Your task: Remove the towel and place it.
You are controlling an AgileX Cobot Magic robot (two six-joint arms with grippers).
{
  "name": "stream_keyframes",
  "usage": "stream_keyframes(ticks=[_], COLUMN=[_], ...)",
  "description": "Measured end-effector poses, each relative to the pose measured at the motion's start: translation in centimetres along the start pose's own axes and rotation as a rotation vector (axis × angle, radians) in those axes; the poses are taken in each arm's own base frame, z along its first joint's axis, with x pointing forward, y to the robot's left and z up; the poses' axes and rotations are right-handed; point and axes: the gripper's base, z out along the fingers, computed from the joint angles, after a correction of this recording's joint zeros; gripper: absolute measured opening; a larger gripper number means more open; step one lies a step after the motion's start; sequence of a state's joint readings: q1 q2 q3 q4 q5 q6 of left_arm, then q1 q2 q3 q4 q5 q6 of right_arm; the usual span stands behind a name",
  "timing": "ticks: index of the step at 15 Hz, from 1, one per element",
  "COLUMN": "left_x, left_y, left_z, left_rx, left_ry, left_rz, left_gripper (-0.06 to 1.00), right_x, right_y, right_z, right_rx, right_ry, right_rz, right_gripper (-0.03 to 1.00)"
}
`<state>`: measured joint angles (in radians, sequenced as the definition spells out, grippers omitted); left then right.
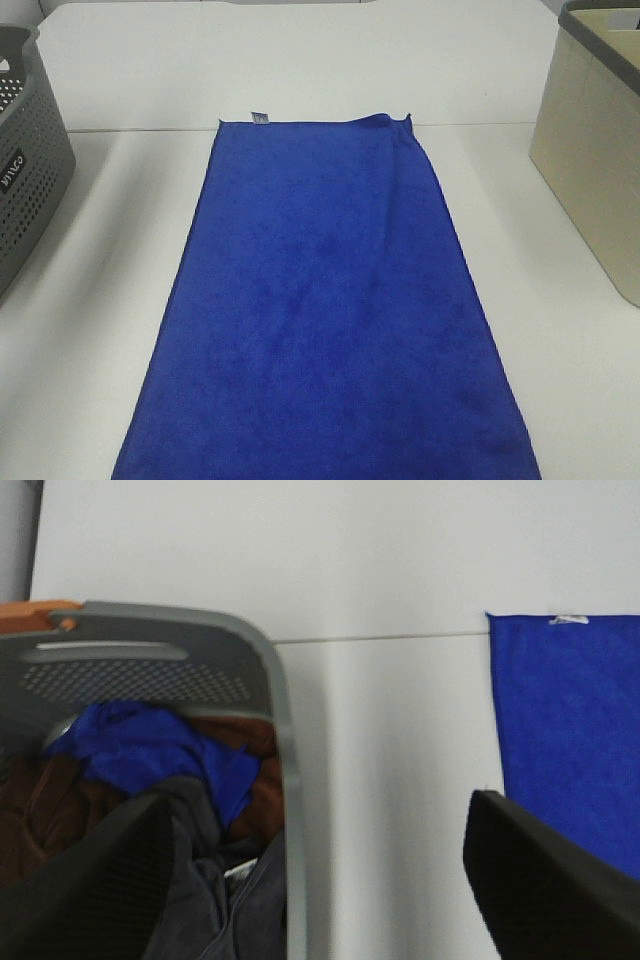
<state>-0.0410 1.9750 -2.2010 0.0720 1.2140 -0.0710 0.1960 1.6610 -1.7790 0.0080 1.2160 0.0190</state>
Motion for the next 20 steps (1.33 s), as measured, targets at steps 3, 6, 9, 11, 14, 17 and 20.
stream_keyframes(ticks=[3,6,9,11,14,17,20], left_x=[3.4,7.4,10.5,12.5,16.4,20.2,25.4], left_y=[2.6,3.3,3.3,3.3,3.3,3.3,3.2], left_z=[-4.1,-8.0,-11.2,-13.1,-14.8,-15.6,-18.4], left_rx=[-0.04,-0.051,-0.049,-0.047,-0.045,-0.043,-0.039], left_ry=[0.046,0.067,-0.001,-0.048,-0.089,-0.111,-0.261], left_rz=[-0.026,-0.034,-0.033,-0.04,-0.043,-0.042,-0.044], left_gripper=[0.74,0.74,0.74,0.74,0.74,0.74,0.74], right_x=[5.8,12.1,17.4,20.6,25.2,28.5,32.3], right_y=[-0.2,-0.3,-0.4,-0.4,-0.7,-1.1,-1.9], right_z=[-4.7,-8.5,-10.7,-11.6,-12.1,-12.1,-12.4], right_rx=[0.01,0.005,-0.005,-0.018,-0.001,0.047,0.125], right_ry=[-0.032,-0.094,-0.164,-0.211,-0.279,-0.341,-0.444], right_rz=[0.094,0.177,0.197,0.197,0.165,0.1,0.058], right_gripper=[0.8,0.8,0.8,0.8,0.8,0.8,0.8])
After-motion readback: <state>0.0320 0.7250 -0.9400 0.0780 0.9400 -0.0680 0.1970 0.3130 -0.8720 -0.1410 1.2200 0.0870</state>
